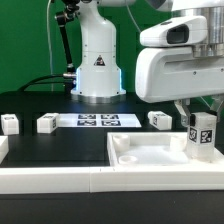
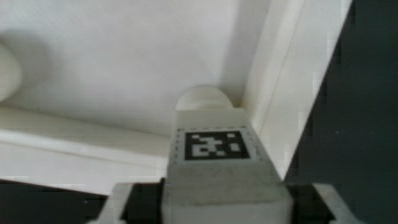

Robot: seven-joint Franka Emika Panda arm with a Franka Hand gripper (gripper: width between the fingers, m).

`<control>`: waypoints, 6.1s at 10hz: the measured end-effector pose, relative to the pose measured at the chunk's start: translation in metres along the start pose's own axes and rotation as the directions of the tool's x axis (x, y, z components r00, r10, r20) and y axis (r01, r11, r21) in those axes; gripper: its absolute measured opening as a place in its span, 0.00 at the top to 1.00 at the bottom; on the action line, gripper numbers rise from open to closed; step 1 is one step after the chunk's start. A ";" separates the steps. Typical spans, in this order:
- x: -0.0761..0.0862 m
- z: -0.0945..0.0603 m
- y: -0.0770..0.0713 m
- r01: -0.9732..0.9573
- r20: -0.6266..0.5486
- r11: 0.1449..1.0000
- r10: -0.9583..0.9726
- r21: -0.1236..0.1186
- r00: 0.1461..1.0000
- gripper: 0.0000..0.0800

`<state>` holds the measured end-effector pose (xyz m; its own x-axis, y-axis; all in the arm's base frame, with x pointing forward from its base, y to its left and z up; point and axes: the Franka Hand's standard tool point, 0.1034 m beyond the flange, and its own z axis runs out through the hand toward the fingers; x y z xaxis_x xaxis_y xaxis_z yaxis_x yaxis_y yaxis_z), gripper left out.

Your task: Assemble square table

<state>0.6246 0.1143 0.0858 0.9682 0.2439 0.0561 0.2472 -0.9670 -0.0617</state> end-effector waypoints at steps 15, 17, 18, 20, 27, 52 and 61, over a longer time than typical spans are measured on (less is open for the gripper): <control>-0.003 0.002 -0.008 -0.906 0.027 0.419 0.906 0.056 0.421 0.64; -0.003 0.002 -0.009 -0.952 0.044 0.302 0.951 0.058 0.305 0.64; -0.002 0.003 -0.011 -0.964 0.049 0.258 0.964 0.056 0.261 0.64; -0.002 0.003 -0.011 -0.974 0.050 0.221 0.973 0.055 0.224 0.64; 0.000 0.000 -0.015 -0.764 0.044 0.643 0.763 0.046 0.645 0.19; 0.001 0.000 -0.005 -0.436 -0.003 0.899 0.437 0.042 0.900 0.63; 0.001 0.001 -0.009 -0.941 0.034 0.336 0.941 0.039 0.338 0.63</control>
Offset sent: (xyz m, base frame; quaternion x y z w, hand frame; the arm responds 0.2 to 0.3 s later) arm 0.0000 0.0000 0.0000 0.0000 0.0000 0.1938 0.9810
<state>0.6238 0.1234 0.0850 0.5607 -0.8248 -0.0728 -0.8263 -0.5519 -0.1125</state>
